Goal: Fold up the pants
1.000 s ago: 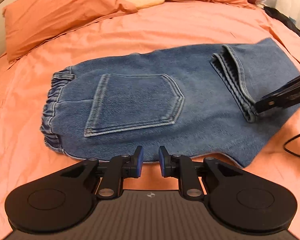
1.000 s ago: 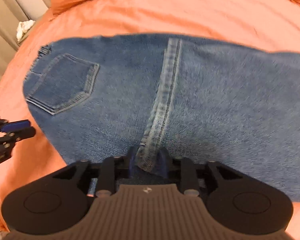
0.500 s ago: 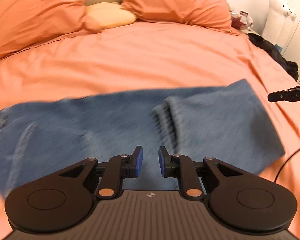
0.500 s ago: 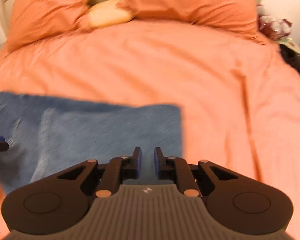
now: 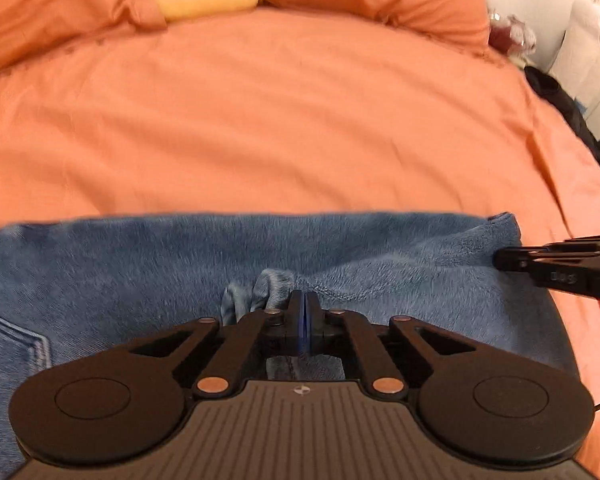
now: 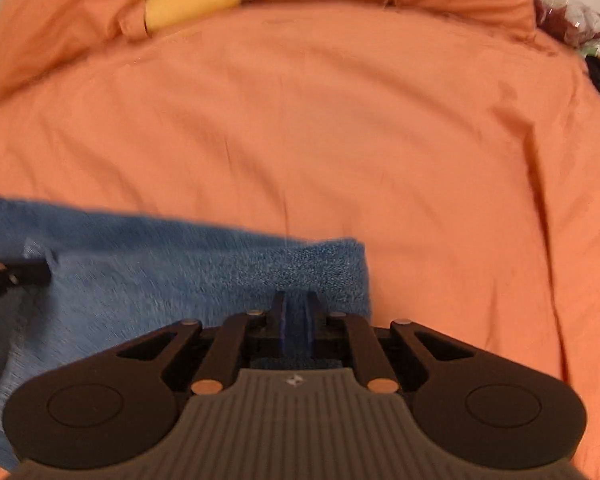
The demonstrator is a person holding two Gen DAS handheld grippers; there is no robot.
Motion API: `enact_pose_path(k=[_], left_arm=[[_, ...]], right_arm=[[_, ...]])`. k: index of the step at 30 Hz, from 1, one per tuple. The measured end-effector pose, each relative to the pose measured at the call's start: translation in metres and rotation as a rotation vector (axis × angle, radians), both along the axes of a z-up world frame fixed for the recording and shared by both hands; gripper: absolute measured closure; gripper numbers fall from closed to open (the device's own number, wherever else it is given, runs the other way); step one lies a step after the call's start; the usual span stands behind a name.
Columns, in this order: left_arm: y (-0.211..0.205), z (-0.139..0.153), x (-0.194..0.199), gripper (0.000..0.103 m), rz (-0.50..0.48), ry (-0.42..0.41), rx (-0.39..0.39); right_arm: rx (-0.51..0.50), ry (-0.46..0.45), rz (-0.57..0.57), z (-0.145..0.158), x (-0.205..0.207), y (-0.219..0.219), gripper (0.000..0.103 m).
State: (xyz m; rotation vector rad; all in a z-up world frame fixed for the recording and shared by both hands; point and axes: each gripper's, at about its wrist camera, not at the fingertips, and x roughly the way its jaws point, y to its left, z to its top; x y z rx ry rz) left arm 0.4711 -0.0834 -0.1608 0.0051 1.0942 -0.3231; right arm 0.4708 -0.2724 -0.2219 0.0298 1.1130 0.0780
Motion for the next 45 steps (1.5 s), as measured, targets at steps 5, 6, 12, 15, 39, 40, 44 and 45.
enact_pose_path(k=[5,6,12,15,39,40,44,45], left_arm=[[-0.015,-0.008,-0.011,0.097,-0.059,-0.040,0.106],[-0.017,-0.006,-0.012,0.097,-0.061,-0.042,0.114],[-0.011,0.017,-0.049,0.097,-0.125,-0.082,0.146],[-0.008,0.020,-0.071,0.097,-0.171,-0.077,0.129],[0.090,0.056,-0.099,0.074,-0.017,-0.052,0.052],[0.106,0.061,-0.101,0.067,0.009,-0.054,0.051],[0.175,0.078,-0.109,0.051,0.145,-0.073,0.058],[0.191,0.080,-0.110,0.046,0.184,-0.074,0.052]], right_arm=[[-0.054,-0.010,0.038,0.006,-0.003,0.010,0.100],[-0.044,-0.009,0.027,0.012,-0.005,0.009,0.100],[0.002,-0.005,0.073,0.055,-0.066,-0.006,0.099],[0.020,0.027,0.101,0.060,-0.104,-0.012,0.099],[-0.015,0.009,0.274,0.067,-0.138,0.033,0.096],[-0.019,0.000,0.303,0.071,-0.140,0.044,0.096],[-0.072,-0.045,0.425,0.078,-0.138,0.088,0.079],[-0.083,-0.051,0.457,0.078,-0.136,0.099,0.079]])
